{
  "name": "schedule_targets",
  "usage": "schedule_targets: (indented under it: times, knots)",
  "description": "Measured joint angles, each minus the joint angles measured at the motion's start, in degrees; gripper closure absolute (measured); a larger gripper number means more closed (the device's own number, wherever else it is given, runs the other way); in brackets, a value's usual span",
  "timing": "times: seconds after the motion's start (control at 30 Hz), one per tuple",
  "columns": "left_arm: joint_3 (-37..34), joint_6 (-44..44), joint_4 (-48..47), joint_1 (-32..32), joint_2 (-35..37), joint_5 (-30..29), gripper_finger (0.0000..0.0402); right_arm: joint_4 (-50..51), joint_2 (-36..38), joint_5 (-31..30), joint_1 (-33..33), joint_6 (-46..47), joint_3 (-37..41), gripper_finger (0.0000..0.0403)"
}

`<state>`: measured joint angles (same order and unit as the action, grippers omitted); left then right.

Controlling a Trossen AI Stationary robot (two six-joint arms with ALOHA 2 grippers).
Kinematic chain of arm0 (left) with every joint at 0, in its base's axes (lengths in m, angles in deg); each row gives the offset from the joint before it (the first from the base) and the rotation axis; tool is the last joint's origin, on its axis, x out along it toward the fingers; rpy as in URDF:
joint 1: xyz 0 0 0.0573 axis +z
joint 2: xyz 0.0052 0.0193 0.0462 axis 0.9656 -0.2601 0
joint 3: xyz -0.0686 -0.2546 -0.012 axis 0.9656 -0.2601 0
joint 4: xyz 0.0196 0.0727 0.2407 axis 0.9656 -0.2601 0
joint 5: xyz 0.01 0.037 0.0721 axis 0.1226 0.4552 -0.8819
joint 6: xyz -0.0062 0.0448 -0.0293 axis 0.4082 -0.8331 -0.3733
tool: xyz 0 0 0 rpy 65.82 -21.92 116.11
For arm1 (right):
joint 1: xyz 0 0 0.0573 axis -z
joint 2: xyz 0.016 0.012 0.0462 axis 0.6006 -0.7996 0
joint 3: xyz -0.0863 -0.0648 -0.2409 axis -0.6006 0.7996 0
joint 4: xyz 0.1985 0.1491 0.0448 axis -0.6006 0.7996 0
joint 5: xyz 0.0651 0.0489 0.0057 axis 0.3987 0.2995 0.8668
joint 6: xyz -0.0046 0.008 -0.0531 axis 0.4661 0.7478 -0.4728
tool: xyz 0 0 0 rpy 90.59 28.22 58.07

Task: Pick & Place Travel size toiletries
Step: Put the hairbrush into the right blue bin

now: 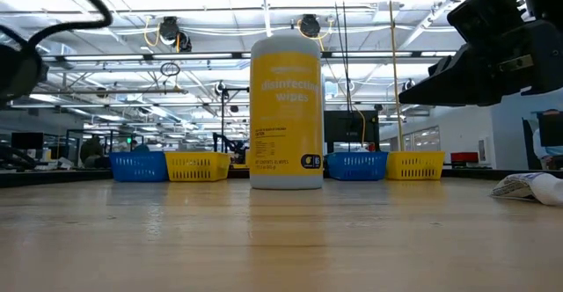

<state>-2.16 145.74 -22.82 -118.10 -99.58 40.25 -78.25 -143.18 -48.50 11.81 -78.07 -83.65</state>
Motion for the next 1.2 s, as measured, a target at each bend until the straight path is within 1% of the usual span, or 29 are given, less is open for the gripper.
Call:
schedule_targets:
  times: [0.1,0.17,0.27,0.37,0.5,0.57,0.6,0.63,0.73,0.8,0.93,1.0,1.03,1.1,1.2]
  knots:
    - [0.1,-0.4,-0.3,0.0,-1.6,1.9,0.0108,0.0,0.0,0.0,0.0,0.0,0.0,0.0402]
    - [0.3,-1.0,-0.3,0.1,-2.8,2.7,0.0115,0.0,0.0,0.0,0.0,0.0,0.0,0.0401]
    - [0.3,-2.0,-0.1,0.3,-3.9,3.8,0.0151,0.0,0.0,0.0,0.0,0.1,0.0,0.0402]
    - [0.3,-3.1,0.1,1.1,-4.1,4.8,0.0215,0.0,0.0,0.0,0.0,0.1,0.0,0.0402]
    - [0.2,-5.3,0.9,2.1,-3.0,5.3,0.0323,-0.1,0.0,0.1,0.0,0.1,0.0,0.0401]
    - [0.0,-5.9,0.2,2.7,-2.0,4.3,0.0375,-0.1,0.0,0.1,0.0,0.1,0.0,0.0402]
    - [-0.1,-5.9,-0.3,3.0,-1.6,3.2,0.0388,-0.1,0.0,0.2,0.0,0.1,0.0,0.0402]
    - [-0.1,-5.9,-0.7,3.3,-1.2,1.8,0.0391,-0.1,0.0,0.2,0.0,0.0,0.0,0.0402]
    - [0.7,-5.9,-0.2,4.2,0.2,0.2,0.0387,-0.2,0.0,0.2,0.0,0.0,0.0,0.0401]
    - [1.8,-7.0,0.8,5.0,0.6,-1.4,0.0395,-0.2,0.0,0.3,0.0,0.1,0.0,0.0399]
    - [4.4,-12.1,6.6,7.0,0.5,-4.8,0.0397,-0.3,0.0,4.9,0.0,0.0,0.0,0.0399]
    - [5.5,-13.6,7.9,8.1,0.6,-4.7,0.0400,-0.5,0.0,5.8,0.0,0.0,0.0,0.0399]
    - [5.8,-13.6,7.0,8.5,0.6,-3.8,0.0400,-0.5,0.0,6.0,0.0,0.0,0.0,0.0399]
    - [6.1,-12.6,2.0,9.3,0.6,-0.3,0.0391,-0.5,0.0,6.0,0.0,0.0,0.0,0.0399]
    - [6.8,-8.2,-8.1,9.0,0.6,4.7,0.0363,-0.5,0.0,6.0,0.0,0.0,0.0,0.0399]
